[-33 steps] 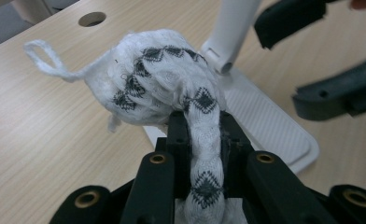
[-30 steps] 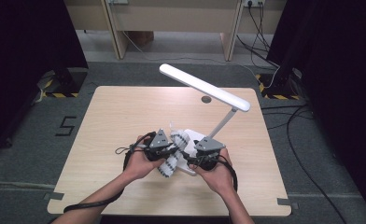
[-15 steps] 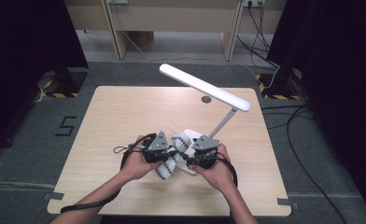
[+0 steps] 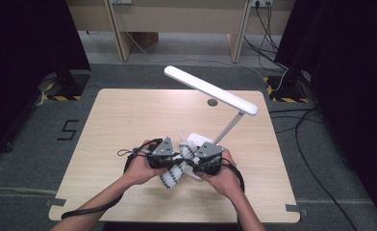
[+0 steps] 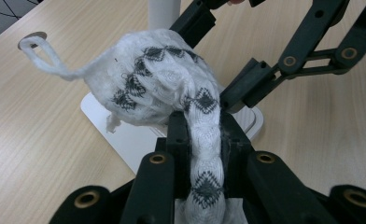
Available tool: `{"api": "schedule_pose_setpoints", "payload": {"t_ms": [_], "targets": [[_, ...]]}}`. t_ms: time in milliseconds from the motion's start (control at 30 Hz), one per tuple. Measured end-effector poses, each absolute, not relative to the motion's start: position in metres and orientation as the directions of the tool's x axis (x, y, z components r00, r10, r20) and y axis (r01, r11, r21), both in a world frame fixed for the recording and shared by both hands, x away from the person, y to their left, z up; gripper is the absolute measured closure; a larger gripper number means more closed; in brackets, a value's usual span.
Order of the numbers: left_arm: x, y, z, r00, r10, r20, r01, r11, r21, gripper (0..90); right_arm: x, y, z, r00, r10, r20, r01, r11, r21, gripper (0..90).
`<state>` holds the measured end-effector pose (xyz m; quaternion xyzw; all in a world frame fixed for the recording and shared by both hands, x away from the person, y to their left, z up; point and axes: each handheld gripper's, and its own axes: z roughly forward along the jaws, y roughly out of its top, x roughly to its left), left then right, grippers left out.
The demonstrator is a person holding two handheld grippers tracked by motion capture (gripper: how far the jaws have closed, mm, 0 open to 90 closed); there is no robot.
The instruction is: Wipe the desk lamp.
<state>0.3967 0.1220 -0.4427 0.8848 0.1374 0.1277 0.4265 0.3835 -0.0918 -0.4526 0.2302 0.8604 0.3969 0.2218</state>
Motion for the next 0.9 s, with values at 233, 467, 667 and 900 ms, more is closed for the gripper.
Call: {"api": "schedule_pose_setpoints", "payload": {"t_ms": [233, 467, 667, 900], "targets": [[0.397, 0.121, -0.443, 0.930, 0.351, 0.114, 0.129, -0.599, 0.790, 76.7, 0.381, -0.091, -0.454, -0.814, 0.542, -0.208, 0.193, 0.591, 0.783, 73.0], [0.396, 0.121, -0.440, 0.923, 0.370, 0.108, 0.138, -0.578, 0.804, 72.5, 0.378, -0.091, -0.452, -0.811, 0.549, -0.204, 0.196, 0.582, 0.789, 83.8], [0.394, 0.123, -0.434, 0.904, 0.409, 0.122, 0.133, -0.542, 0.829, 57.3, 0.378, -0.097, -0.449, -0.780, 0.589, -0.210, 0.212, 0.565, 0.797, 84.8], [0.391, 0.123, -0.434, 0.890, 0.424, 0.168, 0.115, -0.565, 0.817, 50.6, 0.380, -0.105, -0.446, -0.748, 0.640, -0.176, 0.238, 0.506, 0.829, 85.0]]}}
